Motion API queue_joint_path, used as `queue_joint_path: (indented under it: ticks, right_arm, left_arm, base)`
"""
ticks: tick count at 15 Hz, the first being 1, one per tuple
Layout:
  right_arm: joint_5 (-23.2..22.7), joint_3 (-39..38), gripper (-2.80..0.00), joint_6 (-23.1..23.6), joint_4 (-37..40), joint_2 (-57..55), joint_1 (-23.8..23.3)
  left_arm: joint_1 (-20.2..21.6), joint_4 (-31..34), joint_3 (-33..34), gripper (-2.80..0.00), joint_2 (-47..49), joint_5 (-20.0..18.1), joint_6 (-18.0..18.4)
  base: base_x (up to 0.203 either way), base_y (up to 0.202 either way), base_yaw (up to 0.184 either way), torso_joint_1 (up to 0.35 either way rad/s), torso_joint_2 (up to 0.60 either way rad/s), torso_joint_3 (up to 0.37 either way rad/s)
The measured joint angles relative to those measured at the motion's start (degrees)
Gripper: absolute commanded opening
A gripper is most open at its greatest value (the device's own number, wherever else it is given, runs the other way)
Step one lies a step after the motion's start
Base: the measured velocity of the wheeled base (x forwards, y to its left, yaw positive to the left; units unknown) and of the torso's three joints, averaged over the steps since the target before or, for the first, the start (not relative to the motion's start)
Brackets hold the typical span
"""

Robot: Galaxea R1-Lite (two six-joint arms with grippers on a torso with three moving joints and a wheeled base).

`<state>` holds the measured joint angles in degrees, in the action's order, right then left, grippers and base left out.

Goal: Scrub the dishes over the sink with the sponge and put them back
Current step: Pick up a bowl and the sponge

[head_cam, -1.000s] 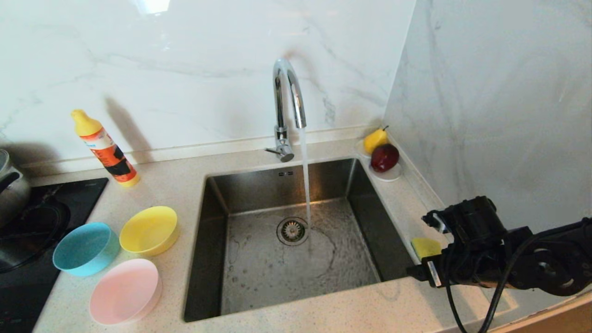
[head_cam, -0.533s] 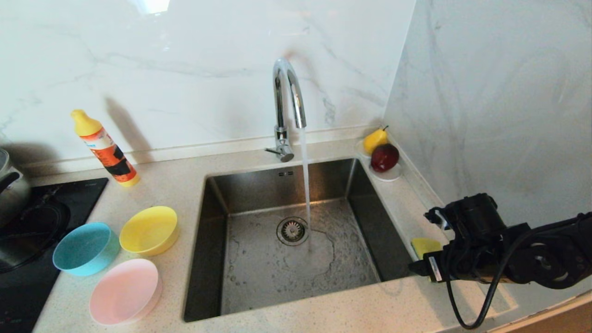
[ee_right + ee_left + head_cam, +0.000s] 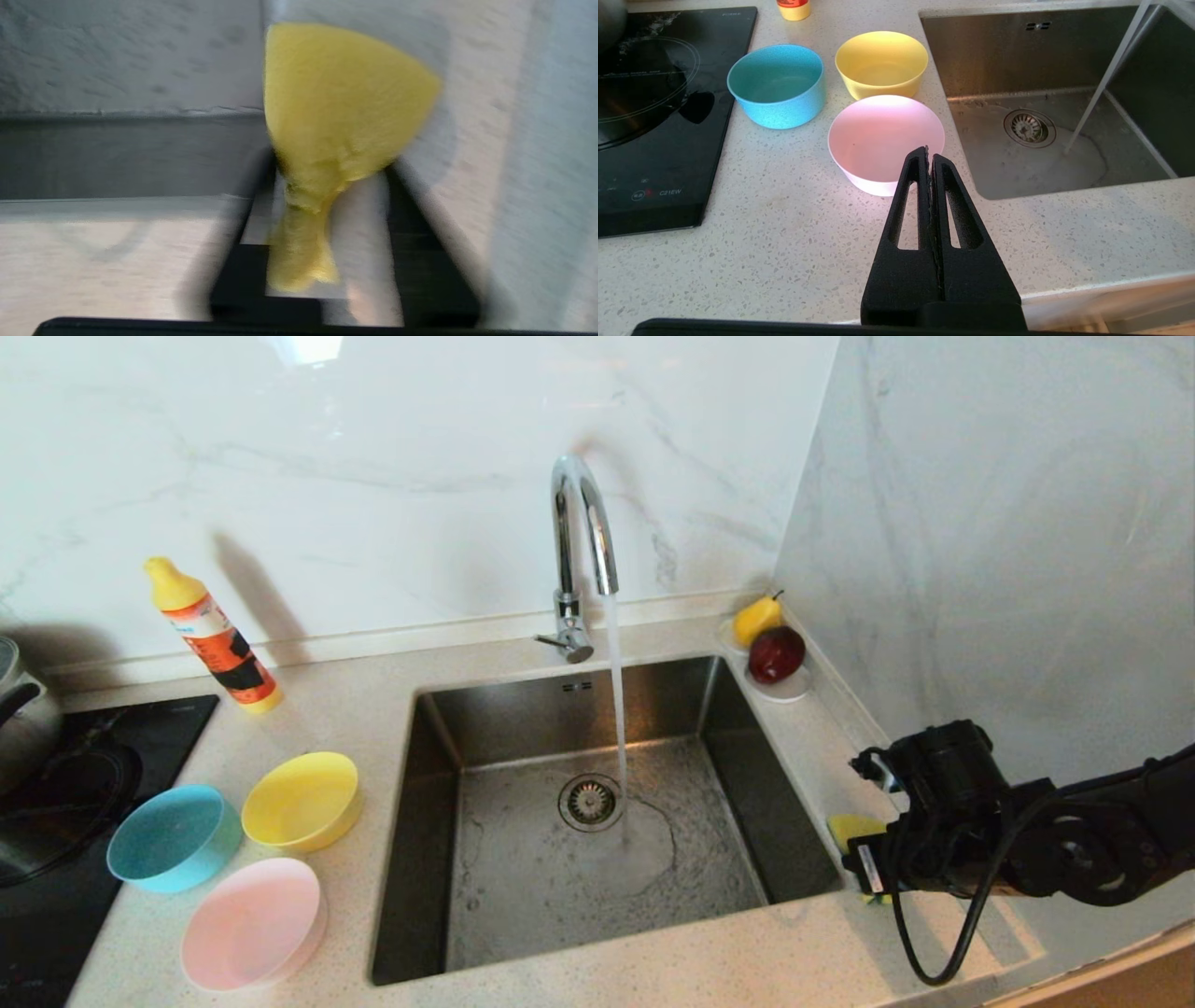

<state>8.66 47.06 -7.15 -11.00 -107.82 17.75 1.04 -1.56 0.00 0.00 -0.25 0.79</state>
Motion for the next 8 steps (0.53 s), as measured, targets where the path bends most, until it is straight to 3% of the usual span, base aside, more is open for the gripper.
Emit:
queue_joint_path:
  ticks: [8]
  right_arm:
    - [0.2, 0.3, -2.80, 0.3, 1.3, 2.2, -0.2]
  left_arm:
    - [0.0, 0.0, 0.0, -2.80, 0.0, 0.0, 0.0]
  base:
    - [0.000, 0.000, 0.000, 0.000, 0.00, 0.000]
